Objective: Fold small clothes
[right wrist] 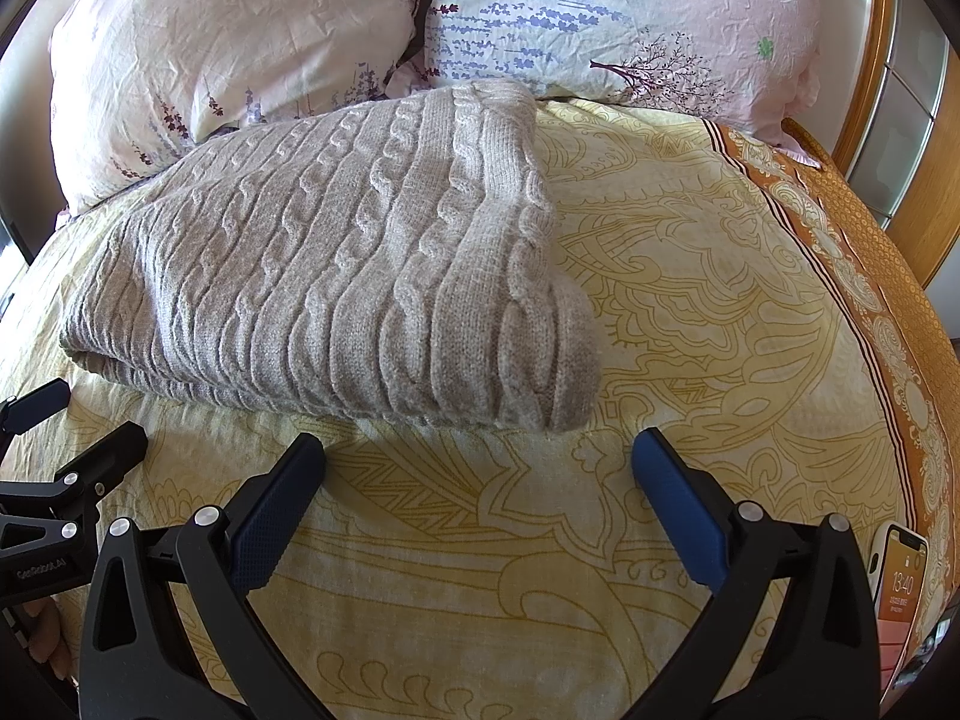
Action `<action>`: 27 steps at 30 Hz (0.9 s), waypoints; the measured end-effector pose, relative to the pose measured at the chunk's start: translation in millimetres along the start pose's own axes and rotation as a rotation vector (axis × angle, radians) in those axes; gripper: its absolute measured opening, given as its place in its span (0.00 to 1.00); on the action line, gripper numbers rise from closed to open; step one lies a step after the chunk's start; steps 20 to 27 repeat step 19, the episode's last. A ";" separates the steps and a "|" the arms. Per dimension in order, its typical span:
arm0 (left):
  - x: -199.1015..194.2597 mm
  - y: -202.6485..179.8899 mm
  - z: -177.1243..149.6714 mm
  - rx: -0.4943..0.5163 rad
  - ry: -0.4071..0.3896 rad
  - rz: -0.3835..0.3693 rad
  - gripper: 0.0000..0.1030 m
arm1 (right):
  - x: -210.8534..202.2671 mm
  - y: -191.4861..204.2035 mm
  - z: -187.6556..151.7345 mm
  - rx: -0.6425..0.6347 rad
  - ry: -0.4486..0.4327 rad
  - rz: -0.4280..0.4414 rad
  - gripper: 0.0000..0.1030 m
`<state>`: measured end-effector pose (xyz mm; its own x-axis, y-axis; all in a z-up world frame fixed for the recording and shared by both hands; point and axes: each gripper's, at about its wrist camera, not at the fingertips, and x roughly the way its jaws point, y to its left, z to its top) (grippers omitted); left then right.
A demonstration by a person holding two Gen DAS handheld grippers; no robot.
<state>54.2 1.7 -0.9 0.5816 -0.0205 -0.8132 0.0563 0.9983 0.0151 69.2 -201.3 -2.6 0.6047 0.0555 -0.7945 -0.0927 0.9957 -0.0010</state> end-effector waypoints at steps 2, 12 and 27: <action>0.5 0.0 0.7 -0.001 0.003 0.002 0.98 | -0.1 0.2 -0.1 0.000 0.000 0.000 0.99; 1.5 -0.6 1.6 -0.004 -0.002 0.004 0.98 | 0.0 0.2 0.1 0.000 0.000 0.000 0.99; 1.9 -0.8 1.2 -0.004 -0.002 0.004 0.98 | 0.0 0.2 0.1 0.000 0.000 0.000 0.99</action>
